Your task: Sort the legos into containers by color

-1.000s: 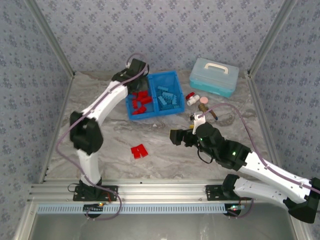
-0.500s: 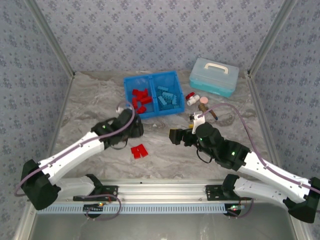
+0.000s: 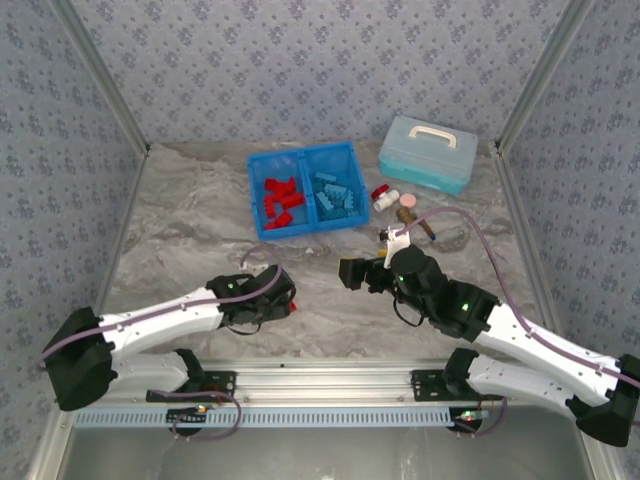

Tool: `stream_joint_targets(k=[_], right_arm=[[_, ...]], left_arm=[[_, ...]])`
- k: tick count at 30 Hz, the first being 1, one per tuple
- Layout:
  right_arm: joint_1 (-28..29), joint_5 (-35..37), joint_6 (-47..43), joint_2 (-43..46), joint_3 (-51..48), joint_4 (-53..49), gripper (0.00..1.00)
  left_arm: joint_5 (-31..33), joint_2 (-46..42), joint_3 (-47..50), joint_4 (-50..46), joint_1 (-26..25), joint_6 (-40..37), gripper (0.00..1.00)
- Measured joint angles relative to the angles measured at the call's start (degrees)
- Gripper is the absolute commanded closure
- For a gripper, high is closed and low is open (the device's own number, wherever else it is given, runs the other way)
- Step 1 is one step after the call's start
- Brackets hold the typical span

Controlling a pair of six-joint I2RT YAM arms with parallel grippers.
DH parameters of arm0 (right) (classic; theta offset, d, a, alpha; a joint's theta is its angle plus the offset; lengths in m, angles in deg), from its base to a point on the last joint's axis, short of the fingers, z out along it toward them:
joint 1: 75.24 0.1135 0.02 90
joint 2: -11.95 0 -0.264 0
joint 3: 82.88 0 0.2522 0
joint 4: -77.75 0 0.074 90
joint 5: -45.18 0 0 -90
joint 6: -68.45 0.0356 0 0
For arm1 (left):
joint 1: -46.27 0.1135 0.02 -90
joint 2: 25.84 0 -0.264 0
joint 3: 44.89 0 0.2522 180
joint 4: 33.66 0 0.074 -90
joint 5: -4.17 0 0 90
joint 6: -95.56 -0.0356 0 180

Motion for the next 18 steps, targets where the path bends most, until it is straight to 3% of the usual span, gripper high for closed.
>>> stream_joint_targets(k=[6,18], right_arm=[[0.00,0.00,0.02,0.42,-0.48,-0.02,0.00],[0.00,0.02,0.02,0.79,-0.96,-0.02,0.00]], left_arm=[[0.50,3.72,0.26,1.29,0.02,-0.07,0.47],[0.87,7.50,1.84,5.01,0.02,-1.40,0.49]])
